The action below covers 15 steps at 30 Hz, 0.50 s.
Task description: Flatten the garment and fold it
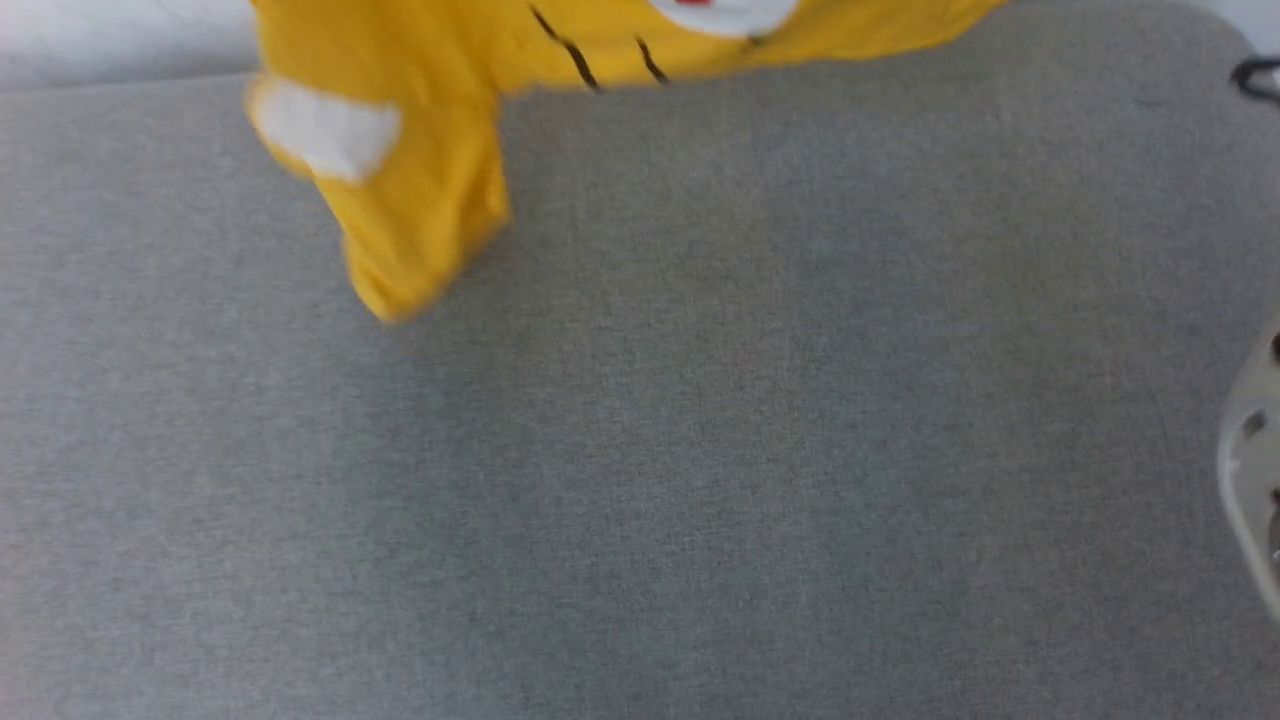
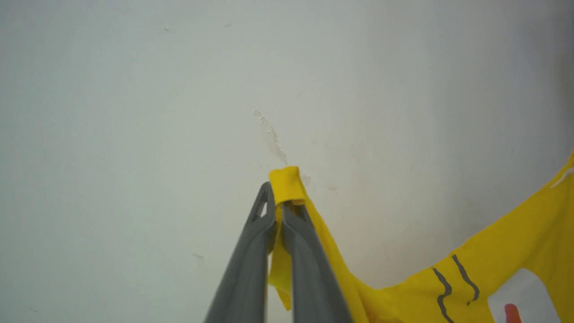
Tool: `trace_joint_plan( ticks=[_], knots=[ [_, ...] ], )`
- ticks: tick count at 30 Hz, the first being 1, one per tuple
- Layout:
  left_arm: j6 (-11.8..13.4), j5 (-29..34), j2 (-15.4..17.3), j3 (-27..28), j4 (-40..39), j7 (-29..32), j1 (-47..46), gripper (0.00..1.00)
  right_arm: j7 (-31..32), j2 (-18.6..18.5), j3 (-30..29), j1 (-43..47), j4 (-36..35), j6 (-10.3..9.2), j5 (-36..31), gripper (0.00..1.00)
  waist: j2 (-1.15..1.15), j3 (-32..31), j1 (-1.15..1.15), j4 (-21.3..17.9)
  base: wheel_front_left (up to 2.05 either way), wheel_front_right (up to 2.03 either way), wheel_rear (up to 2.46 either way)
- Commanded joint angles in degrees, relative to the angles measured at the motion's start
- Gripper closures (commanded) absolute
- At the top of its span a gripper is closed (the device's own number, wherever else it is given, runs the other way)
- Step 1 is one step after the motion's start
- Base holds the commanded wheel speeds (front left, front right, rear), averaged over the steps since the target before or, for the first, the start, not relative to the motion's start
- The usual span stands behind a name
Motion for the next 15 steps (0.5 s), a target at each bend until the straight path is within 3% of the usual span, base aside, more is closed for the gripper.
trace_joint_plan(
  ticks=[1,15],
  knots=[
    [-0.27,0.52,-0.01,0.04,0.74,-0.66,-1.62,1.00,-0.64,0.10,-0.10,-1.40,1.07,0.02,-0.45,1.00,0.00,2.65,0.00,-1.34,0.00,0.00,0.00],
    [-0.96,0.24,3.62,-5.70,4.04,-7.63,-12.77,1.00,-8.72,0.10,-1.83,-11.09,12.48,0.02,-4.22,1.00,0.00,13.09,0.00,-3.19,0.00,0.00,0.00]
  ],
)
